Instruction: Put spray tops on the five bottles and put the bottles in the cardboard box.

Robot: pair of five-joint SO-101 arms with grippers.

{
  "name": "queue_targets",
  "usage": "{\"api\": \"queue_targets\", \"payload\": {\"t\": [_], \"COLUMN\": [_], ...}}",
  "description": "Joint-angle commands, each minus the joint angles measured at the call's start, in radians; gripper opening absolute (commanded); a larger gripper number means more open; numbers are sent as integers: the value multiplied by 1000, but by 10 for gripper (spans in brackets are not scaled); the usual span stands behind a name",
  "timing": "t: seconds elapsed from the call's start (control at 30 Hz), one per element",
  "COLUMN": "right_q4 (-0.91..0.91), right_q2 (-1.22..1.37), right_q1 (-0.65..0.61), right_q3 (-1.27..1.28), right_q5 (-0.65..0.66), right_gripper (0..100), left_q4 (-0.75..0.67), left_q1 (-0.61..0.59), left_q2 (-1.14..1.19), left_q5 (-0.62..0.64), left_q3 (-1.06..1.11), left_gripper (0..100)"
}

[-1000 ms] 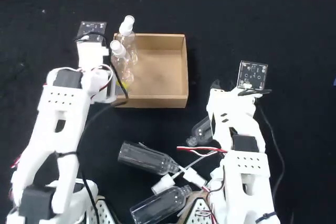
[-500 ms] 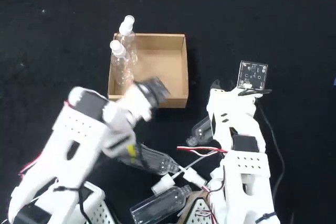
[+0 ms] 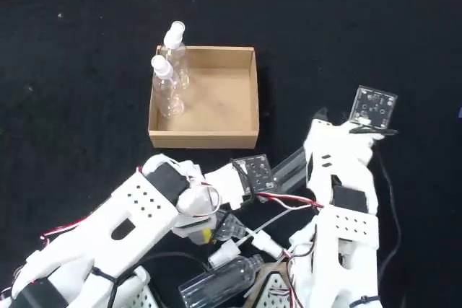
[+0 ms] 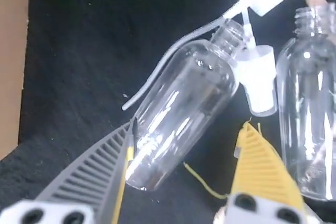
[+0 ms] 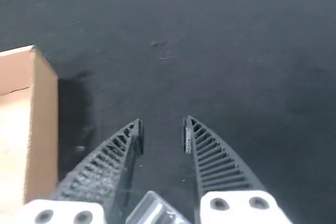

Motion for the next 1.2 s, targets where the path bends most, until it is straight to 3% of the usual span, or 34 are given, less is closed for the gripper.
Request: {"api": "queue_targets", "payload": {"t": [0.0, 0.17, 0.53, 0.87, 1.17], "right_q4": [-28, 63, 465, 512, 511], "right_q2": [5, 4, -1, 4, -2], "right_q1": [61, 253, 637, 842, 855], "right_q3": [-50, -154, -289, -252, -173], "right_q5": [-21, -71, 140, 301, 365], "right_gripper": [120, 120, 121, 121, 122], "left_q4": [-51, -46, -60, -153, -198], "left_q1": [4, 4, 97, 110, 114], "left_q2": [-25, -25, -23, 253, 353], "left_q5": [-11, -9, -11, -9, -14], "left_q3": [7, 7, 1, -101, -171], "left_gripper": [291, 291, 291, 291, 291]}}
